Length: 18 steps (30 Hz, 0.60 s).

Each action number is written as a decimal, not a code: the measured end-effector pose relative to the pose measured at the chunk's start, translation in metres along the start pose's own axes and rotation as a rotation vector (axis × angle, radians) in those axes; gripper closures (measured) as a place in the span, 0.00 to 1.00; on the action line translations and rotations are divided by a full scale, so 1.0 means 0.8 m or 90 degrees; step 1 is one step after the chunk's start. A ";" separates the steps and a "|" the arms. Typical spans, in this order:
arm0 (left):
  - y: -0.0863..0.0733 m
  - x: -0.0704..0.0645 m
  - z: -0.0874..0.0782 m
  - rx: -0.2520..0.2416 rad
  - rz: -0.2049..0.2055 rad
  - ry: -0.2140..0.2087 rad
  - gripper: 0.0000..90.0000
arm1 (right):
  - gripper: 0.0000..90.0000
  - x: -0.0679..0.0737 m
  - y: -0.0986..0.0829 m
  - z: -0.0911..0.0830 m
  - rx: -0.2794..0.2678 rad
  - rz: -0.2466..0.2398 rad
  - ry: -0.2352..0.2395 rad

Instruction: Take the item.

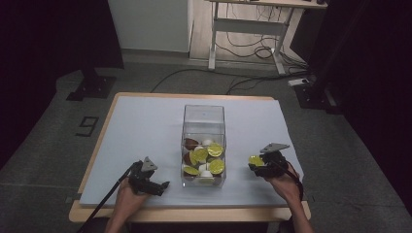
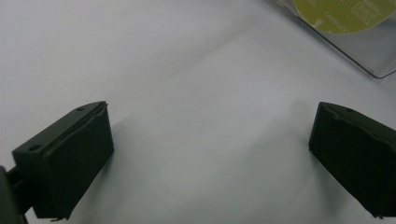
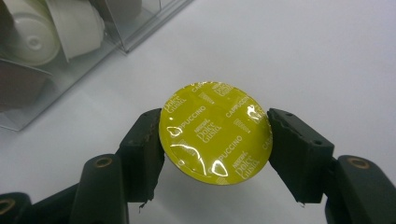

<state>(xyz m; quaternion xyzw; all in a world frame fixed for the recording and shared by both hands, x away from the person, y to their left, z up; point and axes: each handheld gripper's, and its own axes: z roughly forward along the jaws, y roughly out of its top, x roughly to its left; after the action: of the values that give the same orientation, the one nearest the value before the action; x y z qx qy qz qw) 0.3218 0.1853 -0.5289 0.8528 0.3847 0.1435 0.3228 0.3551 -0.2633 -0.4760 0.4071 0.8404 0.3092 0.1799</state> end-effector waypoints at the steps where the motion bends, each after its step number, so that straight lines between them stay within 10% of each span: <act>1: 0.000 0.000 0.000 0.000 0.000 0.000 0.00 | 0.43 0.000 -0.002 0.002 0.001 0.001 0.001; 18: 0.000 0.000 0.000 0.000 0.000 0.000 0.00 | 0.42 -0.001 -0.017 0.020 0.035 -0.003 -0.008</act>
<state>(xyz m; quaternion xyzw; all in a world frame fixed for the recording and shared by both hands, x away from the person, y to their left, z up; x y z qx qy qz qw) 0.3217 0.1853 -0.5289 0.8530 0.3845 0.1437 0.3223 0.3566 -0.2646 -0.4970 0.4119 0.8485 0.2828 0.1746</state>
